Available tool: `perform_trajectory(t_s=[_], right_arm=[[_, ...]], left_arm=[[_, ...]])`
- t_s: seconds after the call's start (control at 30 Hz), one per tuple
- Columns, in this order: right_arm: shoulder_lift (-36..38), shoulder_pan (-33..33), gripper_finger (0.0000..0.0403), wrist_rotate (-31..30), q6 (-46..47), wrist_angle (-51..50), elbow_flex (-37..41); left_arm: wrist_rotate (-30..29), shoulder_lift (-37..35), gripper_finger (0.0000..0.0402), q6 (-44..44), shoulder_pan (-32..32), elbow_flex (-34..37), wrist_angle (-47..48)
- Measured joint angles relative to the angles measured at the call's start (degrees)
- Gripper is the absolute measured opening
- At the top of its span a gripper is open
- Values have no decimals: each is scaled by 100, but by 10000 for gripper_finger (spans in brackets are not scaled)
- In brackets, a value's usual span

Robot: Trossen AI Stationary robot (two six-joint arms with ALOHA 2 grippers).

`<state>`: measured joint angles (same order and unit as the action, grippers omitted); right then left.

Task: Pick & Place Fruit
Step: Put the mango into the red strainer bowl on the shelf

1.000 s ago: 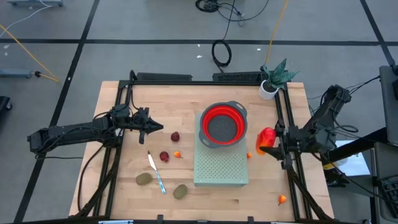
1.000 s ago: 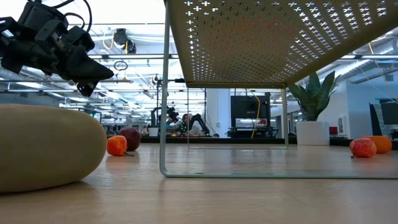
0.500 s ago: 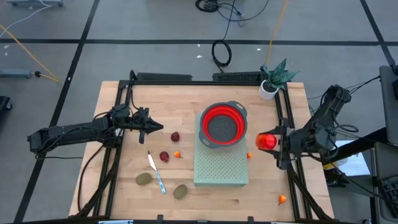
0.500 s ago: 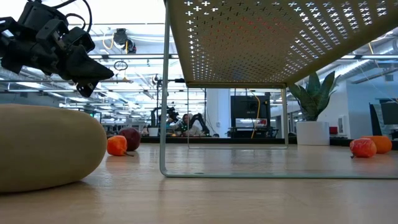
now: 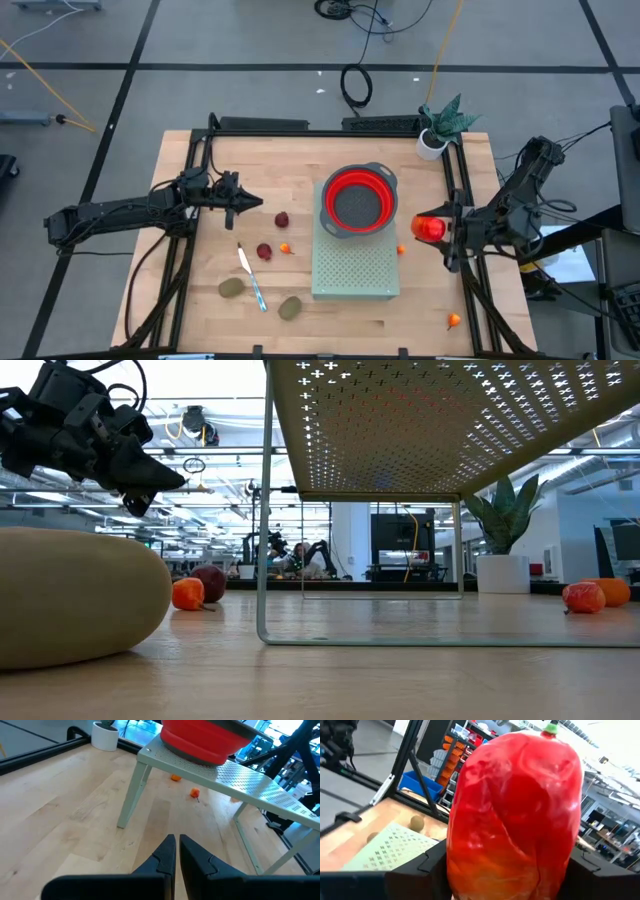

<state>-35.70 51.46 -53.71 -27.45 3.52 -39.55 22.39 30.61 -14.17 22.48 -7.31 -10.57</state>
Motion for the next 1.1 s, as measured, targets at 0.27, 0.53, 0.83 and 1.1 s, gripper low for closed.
perform_trajectory(t_s=[0.27,0.53,0.83,1.1], right_arm=[[10,0,228,1091,846,281,0],[146,0,227,1965,2149,286,0],[171,0,232,3574,2342,1482,2],[133,0,233,4279,2008,2277,2]], left_arm=[[0,2,21,2,0,0,0],[-4,2,21,71,0,0,-2],[-7,1,21,399,0,0,-1],[-7,2,21,400,0,0,-2]])
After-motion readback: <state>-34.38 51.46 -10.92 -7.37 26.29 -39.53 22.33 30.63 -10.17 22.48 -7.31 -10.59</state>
